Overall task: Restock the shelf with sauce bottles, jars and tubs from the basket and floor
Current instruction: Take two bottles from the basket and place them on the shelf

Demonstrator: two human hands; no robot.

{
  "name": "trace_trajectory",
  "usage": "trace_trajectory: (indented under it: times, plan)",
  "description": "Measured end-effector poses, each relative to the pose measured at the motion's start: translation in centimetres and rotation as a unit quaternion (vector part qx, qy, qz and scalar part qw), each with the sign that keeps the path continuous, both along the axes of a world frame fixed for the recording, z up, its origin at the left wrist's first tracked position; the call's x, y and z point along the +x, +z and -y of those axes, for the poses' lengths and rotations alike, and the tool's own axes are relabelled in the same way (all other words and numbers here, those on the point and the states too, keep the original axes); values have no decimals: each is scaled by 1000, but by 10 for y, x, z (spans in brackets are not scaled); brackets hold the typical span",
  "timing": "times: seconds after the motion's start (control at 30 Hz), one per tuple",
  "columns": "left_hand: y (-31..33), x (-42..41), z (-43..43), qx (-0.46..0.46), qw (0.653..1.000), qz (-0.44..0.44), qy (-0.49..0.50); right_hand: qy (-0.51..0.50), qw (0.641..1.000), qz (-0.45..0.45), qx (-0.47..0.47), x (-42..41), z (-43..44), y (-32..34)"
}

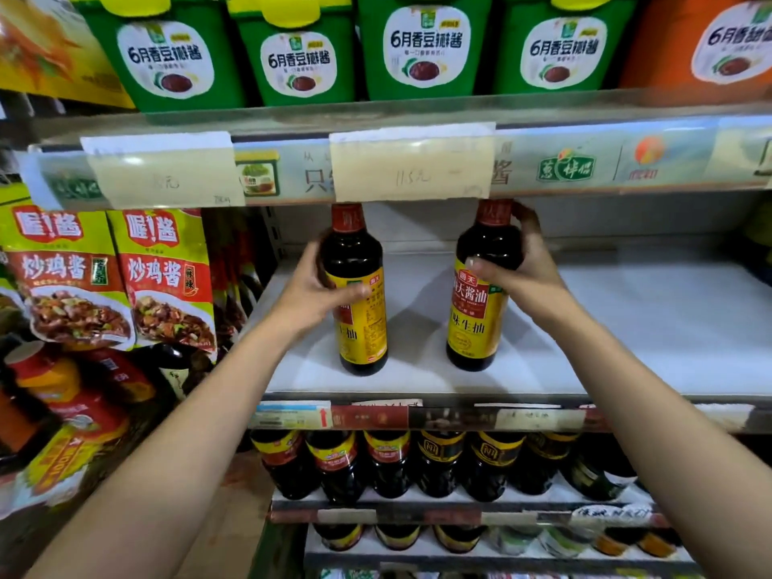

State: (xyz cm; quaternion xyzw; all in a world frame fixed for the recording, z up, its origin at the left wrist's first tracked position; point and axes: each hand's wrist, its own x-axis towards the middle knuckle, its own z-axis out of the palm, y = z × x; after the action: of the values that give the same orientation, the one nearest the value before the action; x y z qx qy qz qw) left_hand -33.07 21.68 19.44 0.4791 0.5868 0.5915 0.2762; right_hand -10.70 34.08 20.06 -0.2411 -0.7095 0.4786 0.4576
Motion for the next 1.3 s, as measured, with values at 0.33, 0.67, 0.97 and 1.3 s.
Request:
trace_trajectory:
  times: [0.33, 0.67, 0.97, 1.3]
  plan:
    - [-74, -1, 13, -99, 994, -45, -27, -20, 989, 122, -80, 12, 22, -79]
    - [-78, 5, 12, -111, 990, -86, 26, -112, 976, 183, -37, 9, 20, -81]
    - [-83, 8, 9, -118, 977, -140, 109, -30, 978, 191, -76, 12, 12, -83]
    - [-76, 2, 19, -101, 993, -49, 26, -84, 980, 179, -32, 7, 28, -78]
